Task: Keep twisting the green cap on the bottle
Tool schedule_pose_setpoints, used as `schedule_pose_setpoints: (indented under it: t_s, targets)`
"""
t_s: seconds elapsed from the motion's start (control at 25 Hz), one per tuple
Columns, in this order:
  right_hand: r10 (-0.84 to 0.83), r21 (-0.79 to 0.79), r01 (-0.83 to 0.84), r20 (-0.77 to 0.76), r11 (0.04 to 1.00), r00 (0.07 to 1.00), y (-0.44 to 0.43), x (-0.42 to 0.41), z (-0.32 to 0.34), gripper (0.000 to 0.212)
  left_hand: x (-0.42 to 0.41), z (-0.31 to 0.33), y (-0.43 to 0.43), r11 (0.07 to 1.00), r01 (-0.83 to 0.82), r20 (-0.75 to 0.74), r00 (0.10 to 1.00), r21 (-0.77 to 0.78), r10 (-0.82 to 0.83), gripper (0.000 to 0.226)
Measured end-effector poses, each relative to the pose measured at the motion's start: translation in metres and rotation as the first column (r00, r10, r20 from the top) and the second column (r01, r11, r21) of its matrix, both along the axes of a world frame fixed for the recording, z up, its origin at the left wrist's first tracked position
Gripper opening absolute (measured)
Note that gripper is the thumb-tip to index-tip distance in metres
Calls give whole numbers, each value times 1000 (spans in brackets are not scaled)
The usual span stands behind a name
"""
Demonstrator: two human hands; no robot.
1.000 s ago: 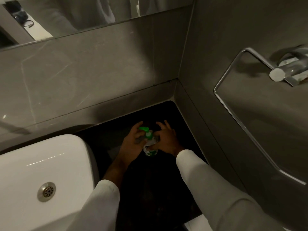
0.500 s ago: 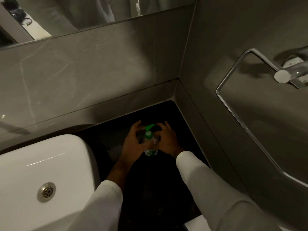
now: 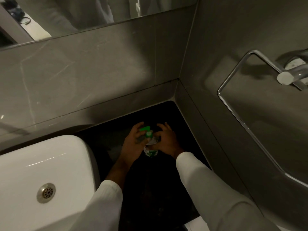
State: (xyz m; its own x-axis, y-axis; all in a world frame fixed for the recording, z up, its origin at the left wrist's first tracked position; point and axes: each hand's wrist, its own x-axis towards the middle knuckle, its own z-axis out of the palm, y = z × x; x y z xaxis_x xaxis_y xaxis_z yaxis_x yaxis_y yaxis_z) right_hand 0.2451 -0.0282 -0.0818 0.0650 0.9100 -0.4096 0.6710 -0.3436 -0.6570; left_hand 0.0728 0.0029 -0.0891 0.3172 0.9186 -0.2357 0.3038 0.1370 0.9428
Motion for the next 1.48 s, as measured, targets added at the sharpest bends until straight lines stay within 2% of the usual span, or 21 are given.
schedule_pose_setpoints:
  t_s: [0.04,0.12,0.24,0.36,0.44,0.56,0.64,0.68,0.72,0.8,0.88,0.96,1.04,1.16,1.32,1.48]
  targets:
    - [3,-1,-3,8,1000,1000,0,1,-1,54,-2,-2,1,999,44,15,999,-29,-43,68]
    - [9,-2,-9,9,1000,1000,0,2,-3,53,-1,0,-4,999,7,12,1000,-34,-6,71]
    - [-12,2,12,-23,1000,1000,0,-3,-4,53,4,2,-8,992,-130,15,991,10,129,53]
    - [-19,2,19,-15,1000,1000,-1,-1,-7,55,3,3,-7,994,14,122,992,-107,-1,63]
    - [-35,-5,35,-2,999,999,-1,1,-8,50,6,7,-10,995,-10,89,996,-102,19,65]
    - [-57,-4,57,-17,998,998,-2,-3,-10,50,14,18,-18,983,-186,-41,982,7,186,33]
    - [-81,12,81,-38,997,996,-5,-3,-12,58,13,20,-15,985,-116,-139,981,128,134,20]
    - [-99,19,100,-52,995,994,-6,-1,-14,63,11,21,-12,982,-33,-198,978,186,70,22]
    - [-110,24,111,-60,993,992,-6,1,-16,67,9,23,-10,977,62,-242,970,204,-11,25]
    - [-101,25,102,-37,994,994,-7,2,-19,71,8,27,-7,971,183,-228,963,154,-146,31]
    - [-109,22,109,-19,994,994,-8,-2,-21,71,10,34,-7,979,129,-223,970,156,-93,33]
    - [-133,30,134,-40,991,990,-9,-7,-21,67,12,35,-4,971,77,-331,944,224,2,29]
    - [-123,37,125,-55,991,991,-11,-8,-21,58,11,34,-3,935,180,-432,902,306,-32,27]
    - [-90,32,92,-73,995,993,-13,-4,-17,53,4,28,-4,921,219,-370,924,321,-91,17]
    - [-7,9,8,-48,1000,999,-15,1,-7,57,-6,16,1,916,313,-286,928,253,-238,31]
    - [-6,35,8,-48,999,999,-25,-2,-3,56,-13,4,2,885,397,-246,908,243,-340,40]
